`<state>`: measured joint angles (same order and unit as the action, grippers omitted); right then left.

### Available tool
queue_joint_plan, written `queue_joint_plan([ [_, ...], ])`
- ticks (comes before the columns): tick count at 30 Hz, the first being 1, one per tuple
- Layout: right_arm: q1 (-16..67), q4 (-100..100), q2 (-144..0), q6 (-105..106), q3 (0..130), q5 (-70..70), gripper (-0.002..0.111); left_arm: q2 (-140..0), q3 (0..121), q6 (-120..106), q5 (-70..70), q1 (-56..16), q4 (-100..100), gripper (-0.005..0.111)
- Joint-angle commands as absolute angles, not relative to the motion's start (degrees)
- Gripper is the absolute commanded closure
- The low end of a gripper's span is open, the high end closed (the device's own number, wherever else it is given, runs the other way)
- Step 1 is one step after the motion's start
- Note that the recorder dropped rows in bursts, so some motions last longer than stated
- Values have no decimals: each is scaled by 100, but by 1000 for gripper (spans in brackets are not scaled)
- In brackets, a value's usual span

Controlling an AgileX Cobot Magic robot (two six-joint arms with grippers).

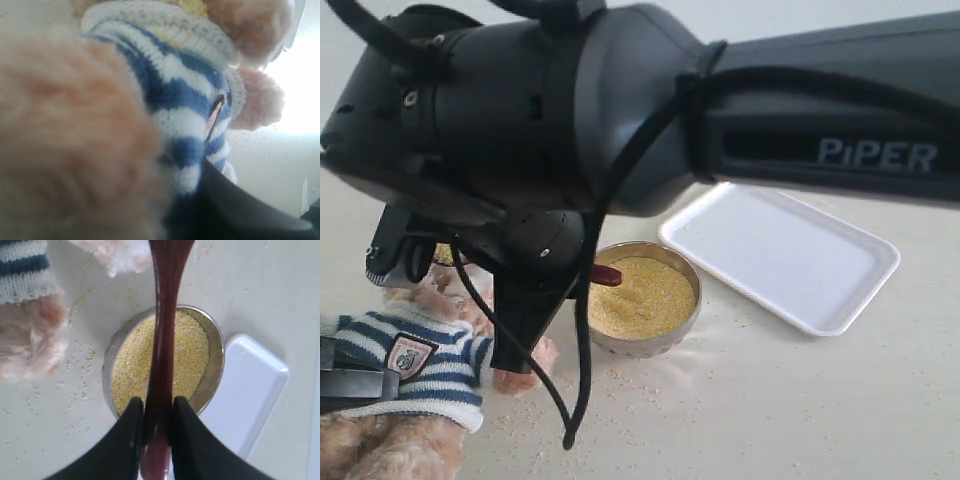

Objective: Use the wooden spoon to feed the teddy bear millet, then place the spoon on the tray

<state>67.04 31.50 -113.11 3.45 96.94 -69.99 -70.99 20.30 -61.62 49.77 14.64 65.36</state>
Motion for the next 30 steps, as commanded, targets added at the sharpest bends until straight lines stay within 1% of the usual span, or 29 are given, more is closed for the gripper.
queue_joint_plan([
  [1,6851,3480,-11473,185,9729,-6996,108,-7049,2008,-6174,5034,1475,6617,102],
  [13,7148,4178,-11723,-640,9696,-6996,108,-7049,2008,-6174,5034,1475,6617,102],
  [22,7308,4591,-11723,-1176,8960,-6996,108,-7049,2008,-6174,5034,1475,6617,102],
  [30,7460,5062,-11723,-1496,8914,-6996,108,-7049,2008,-6174,5034,1475,6617,102],
])
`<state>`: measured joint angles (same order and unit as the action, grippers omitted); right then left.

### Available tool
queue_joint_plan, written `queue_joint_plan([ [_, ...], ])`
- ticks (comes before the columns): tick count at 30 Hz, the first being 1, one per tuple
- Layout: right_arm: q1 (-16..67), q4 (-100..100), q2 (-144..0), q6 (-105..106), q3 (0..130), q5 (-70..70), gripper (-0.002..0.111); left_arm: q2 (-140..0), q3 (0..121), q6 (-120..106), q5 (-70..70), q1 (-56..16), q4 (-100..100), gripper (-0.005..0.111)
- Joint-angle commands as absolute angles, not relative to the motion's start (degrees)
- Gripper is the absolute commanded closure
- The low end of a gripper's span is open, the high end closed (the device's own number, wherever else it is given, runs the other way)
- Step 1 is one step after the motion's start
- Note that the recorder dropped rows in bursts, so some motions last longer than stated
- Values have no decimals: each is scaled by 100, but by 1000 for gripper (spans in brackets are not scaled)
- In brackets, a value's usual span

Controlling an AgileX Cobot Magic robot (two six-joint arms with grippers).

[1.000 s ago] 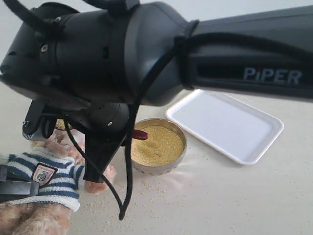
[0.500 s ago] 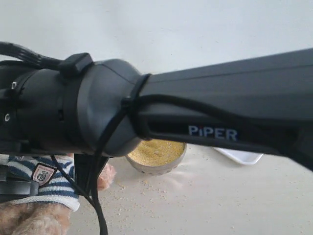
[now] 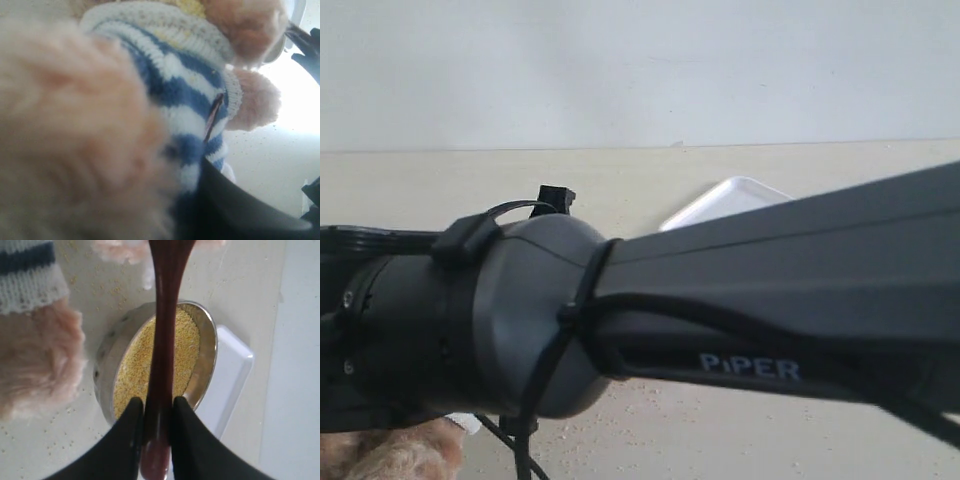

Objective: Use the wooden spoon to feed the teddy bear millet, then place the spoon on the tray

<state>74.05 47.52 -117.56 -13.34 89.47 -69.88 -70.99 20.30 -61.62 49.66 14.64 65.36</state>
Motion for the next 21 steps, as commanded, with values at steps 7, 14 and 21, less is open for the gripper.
queue_joint_plan([
  [7,7680,5182,-11723,-1603,8914,-6996,108,-7049,2008,-6174,5034,1475,6617,102],
  [14,7711,5349,-11697,-1727,8914,-6996,108,-7049,2008,-6174,5034,1475,6617,102],
  [21,7709,5408,-11616,-1969,8778,-6996,108,-7049,2008,-6174,5034,1475,6617,102],
])
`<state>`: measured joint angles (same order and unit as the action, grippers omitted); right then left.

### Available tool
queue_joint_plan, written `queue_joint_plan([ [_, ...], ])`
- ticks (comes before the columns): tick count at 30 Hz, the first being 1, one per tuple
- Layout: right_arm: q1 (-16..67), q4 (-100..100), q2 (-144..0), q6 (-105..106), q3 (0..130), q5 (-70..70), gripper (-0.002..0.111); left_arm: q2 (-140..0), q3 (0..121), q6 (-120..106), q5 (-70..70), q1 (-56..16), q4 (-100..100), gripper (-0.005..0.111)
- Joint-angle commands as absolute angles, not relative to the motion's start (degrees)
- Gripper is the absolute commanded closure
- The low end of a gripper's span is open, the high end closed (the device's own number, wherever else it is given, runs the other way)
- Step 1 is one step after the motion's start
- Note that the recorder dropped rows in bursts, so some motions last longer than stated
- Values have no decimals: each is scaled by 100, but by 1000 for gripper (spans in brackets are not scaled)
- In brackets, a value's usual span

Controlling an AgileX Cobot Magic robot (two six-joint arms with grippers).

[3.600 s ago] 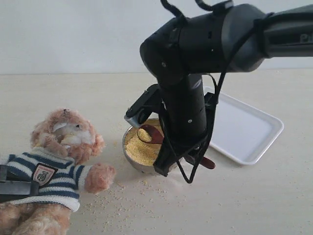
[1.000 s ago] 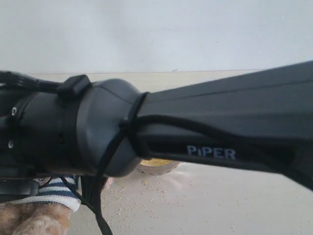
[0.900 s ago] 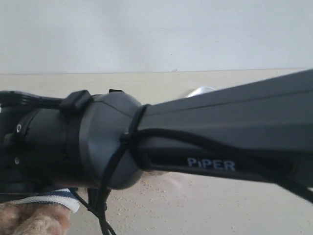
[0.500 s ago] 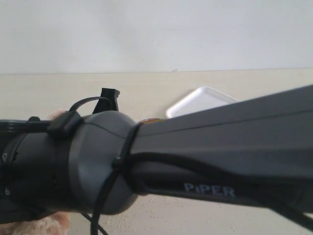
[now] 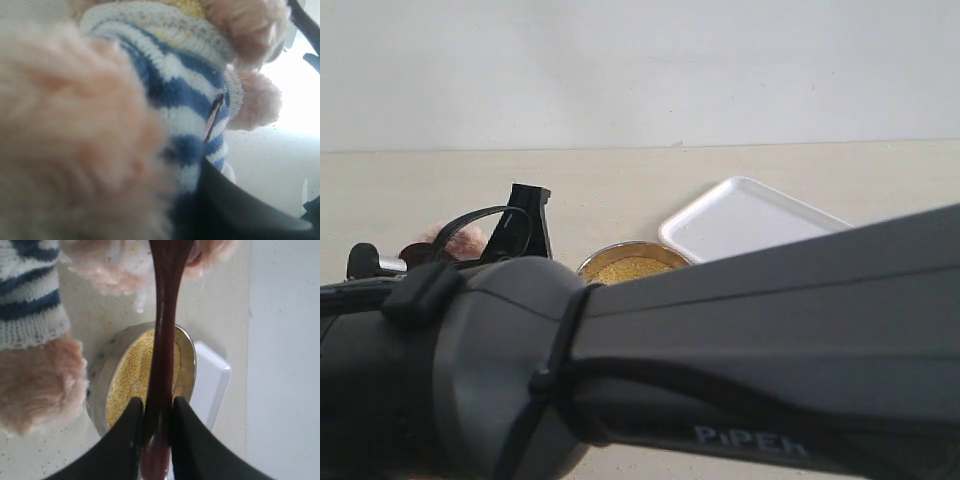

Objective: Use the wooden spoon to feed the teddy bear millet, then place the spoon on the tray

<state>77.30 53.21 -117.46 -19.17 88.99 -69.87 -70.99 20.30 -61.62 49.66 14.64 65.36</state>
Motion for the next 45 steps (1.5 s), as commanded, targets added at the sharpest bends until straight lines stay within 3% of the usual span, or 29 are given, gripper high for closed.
queue_joint_plan([
  [1,7709,5362,-11553,-2000,8721,-6996,108,-7049,2008,-6174,5034,1475,6617,102],
  [30,7715,5507,-10451,-2849,8202,-6996,108,-7049,2008,-6174,5034,1475,6617,102],
  [45,7784,5708,-11046,-2182,8533,-6996,108,-7049,2008,-6174,5034,1475,6617,102],
])
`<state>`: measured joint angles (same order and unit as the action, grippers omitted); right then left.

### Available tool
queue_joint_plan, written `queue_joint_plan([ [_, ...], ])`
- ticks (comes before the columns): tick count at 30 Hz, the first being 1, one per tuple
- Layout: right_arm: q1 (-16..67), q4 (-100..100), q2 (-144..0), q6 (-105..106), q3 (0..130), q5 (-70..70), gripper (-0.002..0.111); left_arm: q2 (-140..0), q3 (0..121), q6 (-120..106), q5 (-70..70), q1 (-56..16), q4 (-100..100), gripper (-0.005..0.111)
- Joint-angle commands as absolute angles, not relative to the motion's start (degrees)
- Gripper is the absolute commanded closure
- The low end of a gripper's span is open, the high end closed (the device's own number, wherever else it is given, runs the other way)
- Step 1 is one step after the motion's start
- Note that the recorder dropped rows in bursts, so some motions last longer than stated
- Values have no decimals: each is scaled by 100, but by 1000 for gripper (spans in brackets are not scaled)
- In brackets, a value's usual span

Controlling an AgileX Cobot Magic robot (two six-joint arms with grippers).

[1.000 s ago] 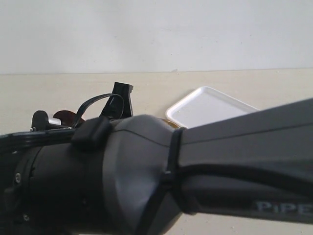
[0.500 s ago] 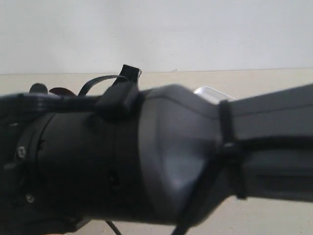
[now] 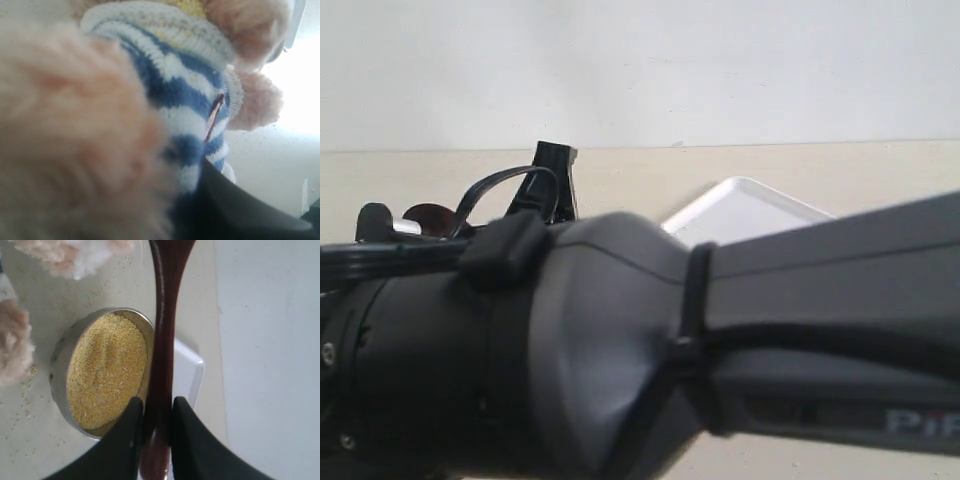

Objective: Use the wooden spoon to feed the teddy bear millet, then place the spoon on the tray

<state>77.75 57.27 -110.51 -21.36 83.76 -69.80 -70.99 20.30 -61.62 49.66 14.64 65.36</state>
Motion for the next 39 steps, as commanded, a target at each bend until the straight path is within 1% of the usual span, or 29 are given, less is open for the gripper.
queue_joint_plan([
  [1,7766,5692,-10994,-2252,8533,-6996,108,-7049,2008,-6174,5034,1475,6617,102],
  [6,7412,4994,-10696,-2954,8497,-6996,108,-7049,2008,-6174,5034,1475,6617,102],
  [9,7072,4346,-10485,-3002,8256,-6996,108,-7049,2008,-6174,5034,1475,6617,102],
  [14,6488,3776,-9960,-3070,7220,-6916,108,-7049,2008,-6174,5034,1475,6617,102],
  [20,5674,3516,-9370,-3292,5736,-6010,108,-7049,2008,-6174,5034,1475,6617,102],
  [23,5158,3406,-9258,-3355,5392,-5666,108,-7049,2008,-6174,5034,1475,6617,102],
  [25,4768,3214,-9258,-3163,5381,-5520,108,-7049,2008,-6174,5034,1475,6617,102],
  [30,3678,2475,-9258,-2593,5473,-4558,108,-7049,2008,-6174,5034,1475,6617,102],
  [33,3055,1588,-9284,-2006,5607,-4026,108,-7049,2008,-6174,5034,1475,6617,102],
  [35,2715,1086,-9393,-1535,5776,-3910,108,-7049,2008,-6174,5034,1475,6617,102],
  [39,2346,679,-9744,-1095,6265,-4095,108,-7049,2008,-6174,5034,1475,6617,102],
])
